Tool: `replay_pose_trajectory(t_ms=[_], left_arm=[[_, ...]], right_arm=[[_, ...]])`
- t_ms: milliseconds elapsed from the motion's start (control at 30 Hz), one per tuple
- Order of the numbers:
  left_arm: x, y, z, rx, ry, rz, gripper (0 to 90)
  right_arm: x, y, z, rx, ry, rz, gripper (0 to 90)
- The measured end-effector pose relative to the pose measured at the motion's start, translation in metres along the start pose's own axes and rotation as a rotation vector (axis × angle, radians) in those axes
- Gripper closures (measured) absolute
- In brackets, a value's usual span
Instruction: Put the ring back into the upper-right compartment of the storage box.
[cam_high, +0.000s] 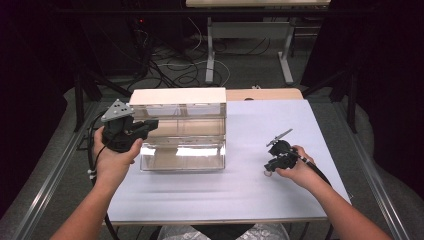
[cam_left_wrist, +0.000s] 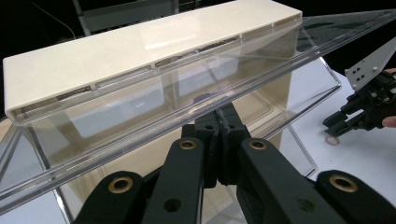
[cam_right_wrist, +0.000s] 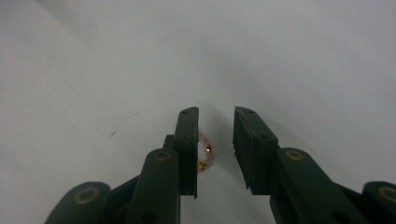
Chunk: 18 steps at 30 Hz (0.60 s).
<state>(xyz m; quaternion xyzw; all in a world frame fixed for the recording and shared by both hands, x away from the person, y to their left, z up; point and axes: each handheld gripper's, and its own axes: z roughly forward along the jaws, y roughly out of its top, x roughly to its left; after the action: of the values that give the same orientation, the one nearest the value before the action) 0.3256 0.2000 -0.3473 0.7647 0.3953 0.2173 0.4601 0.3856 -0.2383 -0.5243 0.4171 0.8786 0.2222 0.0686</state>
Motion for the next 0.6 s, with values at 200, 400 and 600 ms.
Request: replay_pose_trajectory(t_ms=[200,400,600], left_arm=[[0.0000,-0.0003,0.0002,-0.001,0.000,-0.001,90.0],[-0.0001,-0.0005,0.0007,-0.002,0.002,-0.004,90.0],[0.0001,-0.0004,0.0010,-0.001,-0.001,-0.002,90.0]], right_arm=[[-0.0015,-0.0015,0.0036,0.032,0.009,-0.012,71.8],[-0.0012,-0.0031,0.0073,0.030,0.014,-0.013,73.7],[-0.0003,-0.0032,0.0073,0.038,0.010,-0.012,78.0]])
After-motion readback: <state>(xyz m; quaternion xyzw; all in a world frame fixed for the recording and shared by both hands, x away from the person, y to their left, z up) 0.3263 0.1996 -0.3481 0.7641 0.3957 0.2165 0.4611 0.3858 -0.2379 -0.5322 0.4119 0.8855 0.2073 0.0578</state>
